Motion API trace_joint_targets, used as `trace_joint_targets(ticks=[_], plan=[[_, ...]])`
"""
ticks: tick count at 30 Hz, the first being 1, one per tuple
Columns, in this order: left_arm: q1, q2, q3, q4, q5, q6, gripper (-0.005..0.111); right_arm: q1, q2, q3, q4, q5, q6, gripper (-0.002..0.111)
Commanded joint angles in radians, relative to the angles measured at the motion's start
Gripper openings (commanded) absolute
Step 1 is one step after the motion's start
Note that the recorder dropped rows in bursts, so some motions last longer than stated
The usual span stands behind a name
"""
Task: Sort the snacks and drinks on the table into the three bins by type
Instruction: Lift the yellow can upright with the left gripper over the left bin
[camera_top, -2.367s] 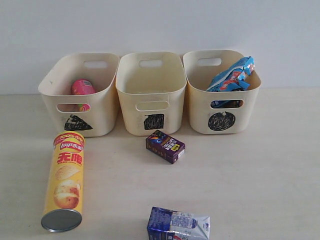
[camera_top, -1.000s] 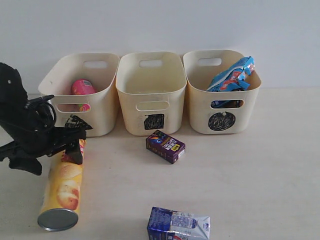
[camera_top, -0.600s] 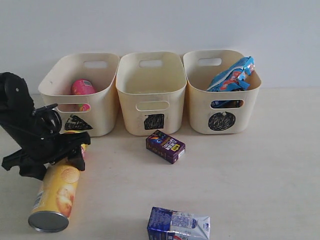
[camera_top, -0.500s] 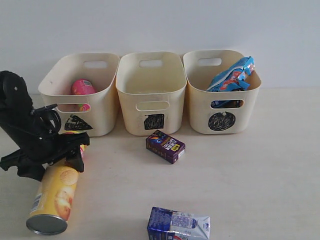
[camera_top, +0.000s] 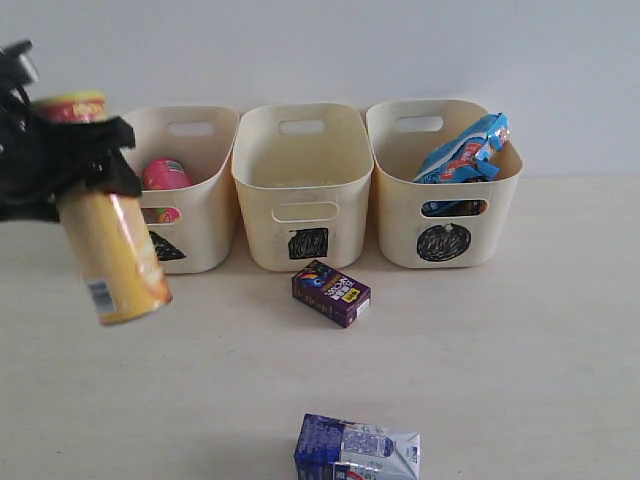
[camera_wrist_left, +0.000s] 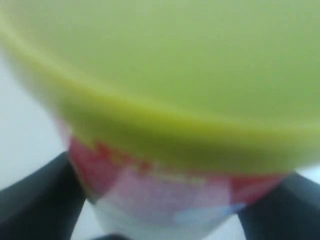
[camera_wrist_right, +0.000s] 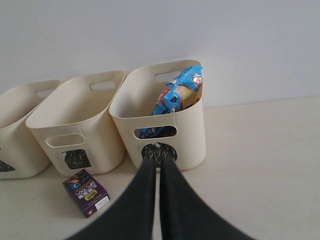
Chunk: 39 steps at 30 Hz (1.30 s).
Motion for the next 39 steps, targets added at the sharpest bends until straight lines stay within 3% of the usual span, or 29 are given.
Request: trace_joint_targets(ticks=[1,9,15,20,22,24,25,28,31,35,39], plan=[[-0.009,-0.097,-0.076,-0.004,-0.109,0.006,0.005,0.002,-0.006,0.004,0.0,-0.002,0.002,0.0],[-0.009,0.112,-0.427,0.122,-0.189,0.052,0.004,0.002,-0.006,0.004,0.0,0.0,0.001,0.0],[-0.009,0.299,-0.484,0.205,-0.311,0.102,0.004,0.002,0.012,0.005,0.0,0.004,-0.01,0.0],[-0.006,0.412,-0.506,0.21,-0.335,0.102,0.007,0.002,0.012,0.007,0.0,0.004,-0.021,0.0],[-0.004,0.448,-0.518,0.21,-0.34,0.102,0.018,0.002,0.012,0.007,0.0,0.004,-0.029,0.0],[-0.004,0.481,-0.526,0.21,-0.375,0.1,0.042,0.002,0.012,0.007,0.0,0.004,-0.034,0.0],[-0.004,0.497,-0.526,0.21,-0.401,0.085,0.06,0.002,0.012,0.007,0.0,0.004,-0.036,0.0],[-0.004,0.51,-0.528,0.21,-0.419,0.083,0.087,0.002,0.012,0.007,0.0,0.004,-0.036,0.0],[-0.004,0.508,-0.535,0.21,-0.417,0.083,0.096,0.002,0.012,0.007,0.0,0.004,-0.044,0.0],[-0.002,0.48,-0.565,0.21,-0.353,0.083,0.088,0.002,0.012,0.007,0.0,0.004,-0.044,0.0],[0.008,0.407,-0.565,0.21,-0.274,0.083,0.049,0.002,0.012,0.007,0.0,0.004,-0.044,0.0]])
